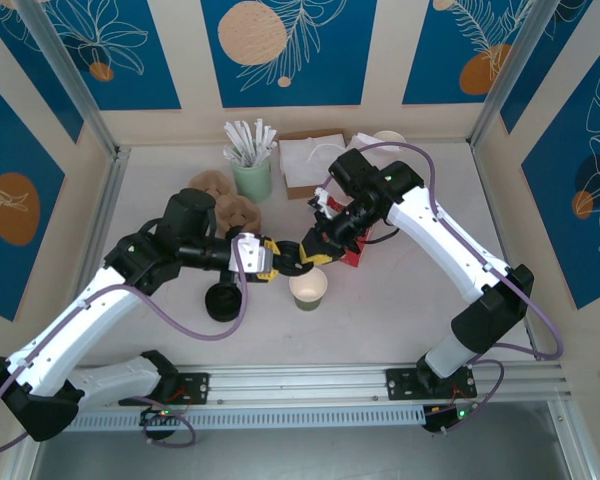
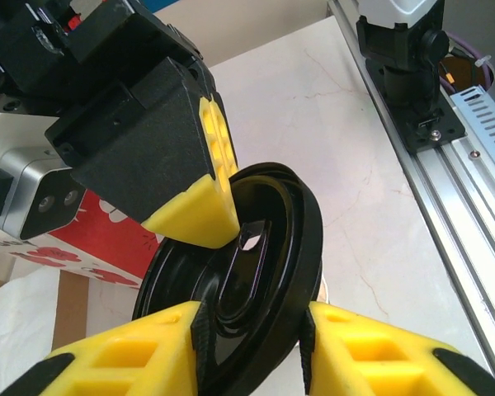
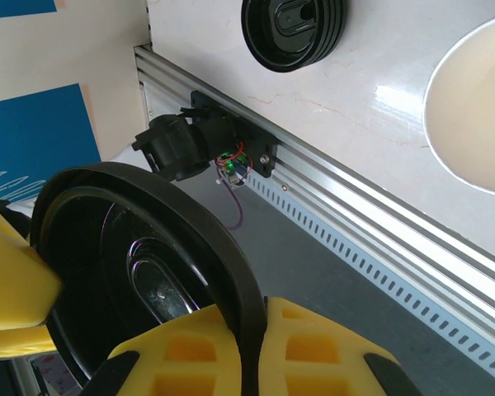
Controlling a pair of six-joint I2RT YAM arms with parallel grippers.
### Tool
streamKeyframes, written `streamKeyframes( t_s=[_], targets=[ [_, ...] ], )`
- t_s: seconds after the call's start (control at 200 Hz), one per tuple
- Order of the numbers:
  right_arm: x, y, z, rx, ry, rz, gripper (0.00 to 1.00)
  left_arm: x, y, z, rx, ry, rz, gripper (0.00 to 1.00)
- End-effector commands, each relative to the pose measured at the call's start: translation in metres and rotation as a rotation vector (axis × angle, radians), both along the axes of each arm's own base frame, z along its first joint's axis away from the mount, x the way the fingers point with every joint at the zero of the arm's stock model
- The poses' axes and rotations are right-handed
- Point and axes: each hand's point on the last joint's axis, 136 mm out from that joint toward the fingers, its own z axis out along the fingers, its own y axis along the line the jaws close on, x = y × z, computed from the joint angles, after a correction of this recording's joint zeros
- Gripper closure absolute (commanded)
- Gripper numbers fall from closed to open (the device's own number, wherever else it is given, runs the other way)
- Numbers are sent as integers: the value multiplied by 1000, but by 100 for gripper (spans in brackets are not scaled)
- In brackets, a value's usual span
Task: Pack the takeout coffee
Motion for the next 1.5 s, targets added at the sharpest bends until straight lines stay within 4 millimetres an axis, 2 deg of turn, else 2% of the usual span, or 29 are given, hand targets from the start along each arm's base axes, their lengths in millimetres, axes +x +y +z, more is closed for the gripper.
streamKeyframes(
  t_s=[0.0,0.3,0.515,0.835,0.93,1.1,1.24,1.33,1.495],
  targets=[
    [-11,-3,7,26,18,20,100,-6,-1,4,9,-15,-31,66],
    [-15,-3,10,43,31,24,100,-2,-4,5,11,-34,-21,73],
    [-16,-4,14,74,4,17,100,6,-15,7,8,101,22,80],
    [-10,-15,30,122,-55,-35,77,10,-23,12,-28,184,52,84],
    [-7,-21,34,134,-75,-61,69,13,-24,11,-34,209,79,85],
    [3,-41,37,107,-128,-139,60,16,-27,11,-56,276,117,85],
    [13,-57,48,122,-193,-222,57,19,-30,8,-73,363,163,86],
    [12,-62,55,164,-223,-231,56,20,-32,7,-86,432,194,87],
    [7,-71,46,135,-255,-240,57,25,-32,3,-95,581,297,87]
  ],
)
